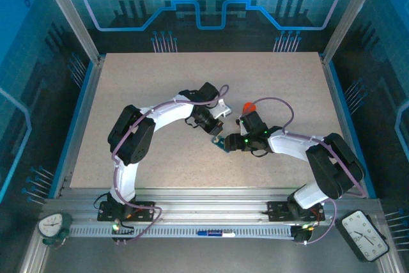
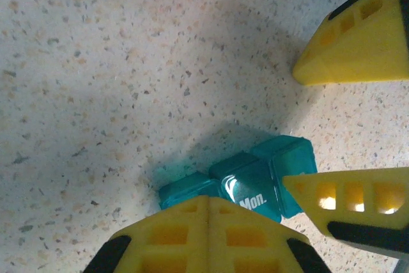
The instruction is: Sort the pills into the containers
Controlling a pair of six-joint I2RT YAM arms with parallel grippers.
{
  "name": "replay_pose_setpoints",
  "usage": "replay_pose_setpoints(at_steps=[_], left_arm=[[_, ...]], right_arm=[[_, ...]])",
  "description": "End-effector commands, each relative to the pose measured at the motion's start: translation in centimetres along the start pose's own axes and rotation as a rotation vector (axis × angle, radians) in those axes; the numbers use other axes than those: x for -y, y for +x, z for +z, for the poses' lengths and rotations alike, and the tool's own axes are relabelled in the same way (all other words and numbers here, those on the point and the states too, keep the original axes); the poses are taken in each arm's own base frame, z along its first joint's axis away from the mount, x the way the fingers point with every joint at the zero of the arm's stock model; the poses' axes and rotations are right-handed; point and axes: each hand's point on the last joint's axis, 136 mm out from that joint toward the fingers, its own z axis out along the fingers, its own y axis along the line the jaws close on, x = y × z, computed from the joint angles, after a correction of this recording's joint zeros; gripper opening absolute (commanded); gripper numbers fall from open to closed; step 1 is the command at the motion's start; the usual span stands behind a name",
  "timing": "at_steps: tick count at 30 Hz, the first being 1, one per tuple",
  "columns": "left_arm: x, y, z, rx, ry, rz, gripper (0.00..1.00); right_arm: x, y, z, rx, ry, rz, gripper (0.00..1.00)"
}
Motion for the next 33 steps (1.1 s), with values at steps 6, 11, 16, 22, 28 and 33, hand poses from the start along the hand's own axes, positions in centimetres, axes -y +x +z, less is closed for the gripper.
replay_pose_setpoints(at_steps=[6,11,16,22,28,33], left_arm=[[1.1,1.8,-0.8,-0.029,0.005,-0.028,0.00],[1.1,2.3,-0.6,-0.040,0.005,-0.034,0.00],[1.2,2.7,-0.5,-0.048,0.010,-0.043,0.00],[1.1,2.9,-0.1,-0.054,0.013,-0.050,0.00],[1.2,3.2,0.4,-0.070,0.026,-0.058,0.00],[1.2,3.6,0.8,-0.086,0.029,-0.069,0.00]], right_arm=[[0.2,1.1,1.3,-0.046,0.005,0.009,0.70],[0.3,1.3,1.4,-0.050,0.008,0.012,0.70],[0.4,1.4,1.4,-0.053,0.011,0.015,0.70],[0.4,1.4,1.5,-0.055,0.010,0.015,0.70],[0.4,1.5,1.7,-0.061,0.009,0.018,0.70],[0.4,1.5,1.8,-0.062,0.007,0.021,0.69]])
